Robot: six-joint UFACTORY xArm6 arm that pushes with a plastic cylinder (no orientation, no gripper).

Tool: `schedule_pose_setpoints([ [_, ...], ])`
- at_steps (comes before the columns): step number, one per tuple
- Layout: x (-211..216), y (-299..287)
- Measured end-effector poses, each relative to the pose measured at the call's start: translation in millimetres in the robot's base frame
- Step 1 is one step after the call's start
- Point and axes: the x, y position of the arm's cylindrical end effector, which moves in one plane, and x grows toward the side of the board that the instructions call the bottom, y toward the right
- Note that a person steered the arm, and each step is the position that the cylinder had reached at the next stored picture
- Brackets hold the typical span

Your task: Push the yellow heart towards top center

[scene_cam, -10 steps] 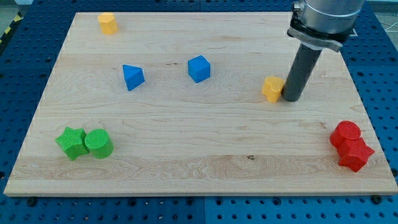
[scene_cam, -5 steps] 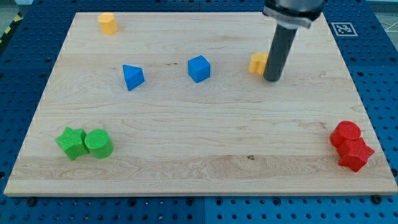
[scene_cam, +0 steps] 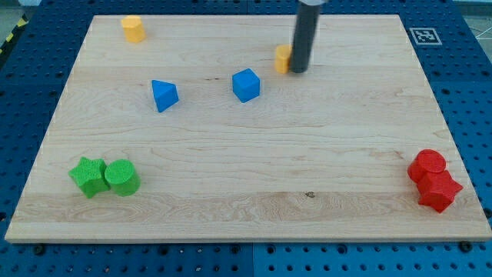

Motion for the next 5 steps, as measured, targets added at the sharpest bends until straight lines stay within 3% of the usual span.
schedule_pose_setpoints([
  [2, -38.2, -105.3],
  [5, -20.1, -63.6],
])
